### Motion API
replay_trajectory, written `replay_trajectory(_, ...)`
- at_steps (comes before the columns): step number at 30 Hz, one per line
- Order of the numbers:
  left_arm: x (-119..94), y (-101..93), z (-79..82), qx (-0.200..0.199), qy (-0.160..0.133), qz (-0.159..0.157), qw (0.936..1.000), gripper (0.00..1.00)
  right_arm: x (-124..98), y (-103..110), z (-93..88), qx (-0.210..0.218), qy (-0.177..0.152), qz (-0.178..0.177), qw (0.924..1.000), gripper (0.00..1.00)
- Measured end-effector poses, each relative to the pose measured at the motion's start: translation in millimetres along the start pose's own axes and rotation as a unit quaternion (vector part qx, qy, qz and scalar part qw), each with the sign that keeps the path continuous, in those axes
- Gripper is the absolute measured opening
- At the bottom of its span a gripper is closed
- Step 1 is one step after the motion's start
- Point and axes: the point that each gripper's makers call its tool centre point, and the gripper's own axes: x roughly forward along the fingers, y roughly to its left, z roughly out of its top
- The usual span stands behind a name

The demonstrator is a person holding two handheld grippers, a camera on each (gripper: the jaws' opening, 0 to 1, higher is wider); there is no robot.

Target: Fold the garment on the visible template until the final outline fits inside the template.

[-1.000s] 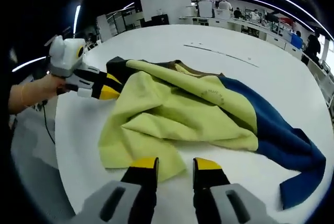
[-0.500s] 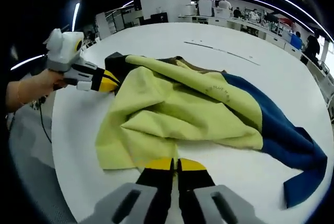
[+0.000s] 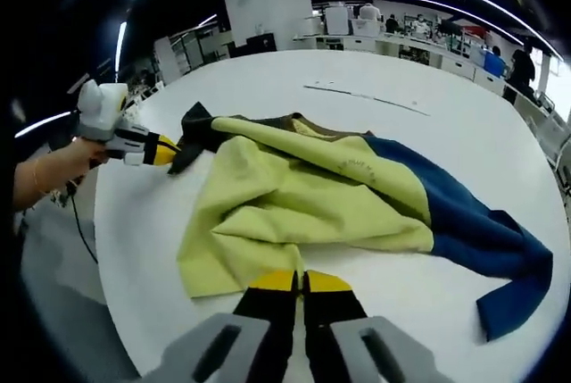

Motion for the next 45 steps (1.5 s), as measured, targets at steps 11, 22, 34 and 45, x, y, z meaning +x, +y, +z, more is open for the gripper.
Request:
replay_trajectory(11,-18.4,32.5,-21.3,-0.009,0.022,0.046,0.9987,0.02,-12.8,0.4,2.2,0.022,-0.011,-0.007,0.9997,0.0)
replay_trajectory(22,-29.9,25.1,-10.9,-0.007,0.007,0.057,0.9983,0.11,-17.2,4.6,5.6,0.02,-0.015,-0.006,0.9997,0.0)
replay_trajectory(34,-34.6,-47.1,27.7,0.002,-0.044,-0.027,0.9987,0.3,-20.3,8.8,6.3,0.019,-0.016,-0.003,0.9997,0.0)
replay_trajectory(45,-25.9,-103.5,34.8,-0.025,-0.047,-0.082,0.9953,0.4,-20.9,9.9,4.9,0.019,-0.016,-0.003,0.9997,0.0)
